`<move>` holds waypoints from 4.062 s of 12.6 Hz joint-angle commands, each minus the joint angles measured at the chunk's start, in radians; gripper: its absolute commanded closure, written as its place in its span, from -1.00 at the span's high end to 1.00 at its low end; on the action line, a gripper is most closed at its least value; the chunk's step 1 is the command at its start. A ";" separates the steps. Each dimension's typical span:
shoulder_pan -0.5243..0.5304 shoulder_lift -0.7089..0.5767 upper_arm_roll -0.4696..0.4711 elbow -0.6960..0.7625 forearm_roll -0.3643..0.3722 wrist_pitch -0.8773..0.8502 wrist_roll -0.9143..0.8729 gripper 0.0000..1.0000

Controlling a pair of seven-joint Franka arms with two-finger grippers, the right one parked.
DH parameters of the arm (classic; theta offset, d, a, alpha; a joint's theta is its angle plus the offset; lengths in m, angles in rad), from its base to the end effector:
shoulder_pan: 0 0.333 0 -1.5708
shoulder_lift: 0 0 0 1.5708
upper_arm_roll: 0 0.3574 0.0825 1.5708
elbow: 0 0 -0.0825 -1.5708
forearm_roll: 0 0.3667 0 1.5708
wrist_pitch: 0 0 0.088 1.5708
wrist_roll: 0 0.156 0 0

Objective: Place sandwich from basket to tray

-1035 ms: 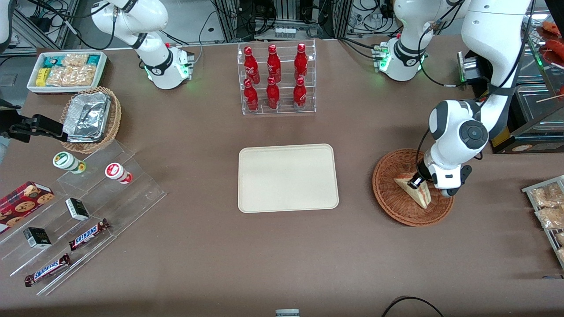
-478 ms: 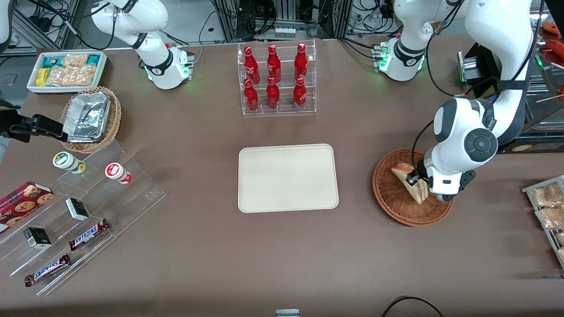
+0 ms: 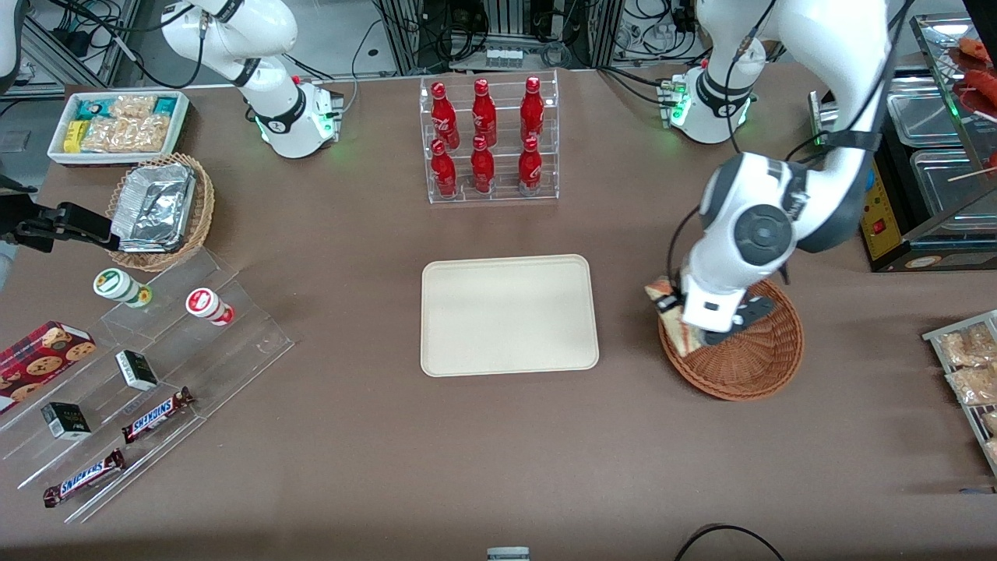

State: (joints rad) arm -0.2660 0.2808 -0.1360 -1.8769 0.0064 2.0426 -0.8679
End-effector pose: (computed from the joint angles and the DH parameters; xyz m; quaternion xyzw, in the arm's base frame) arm 0.5528 -0.2300 0.3555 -0.9713 -0.2304 0.0548 0.0203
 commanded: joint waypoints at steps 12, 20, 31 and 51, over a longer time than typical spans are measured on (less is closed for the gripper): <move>-0.386 0.425 0.013 0.464 0.007 0.018 -0.137 -1.00; -0.414 0.515 0.013 0.562 0.004 0.019 -0.263 -1.00; -0.411 0.459 0.018 0.565 0.006 0.024 -0.267 1.00; 0.134 -0.129 0.081 0.254 0.017 -0.441 0.708 1.00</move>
State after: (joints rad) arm -0.1628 0.2514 -0.0429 -1.5442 0.0247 1.6227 -0.2282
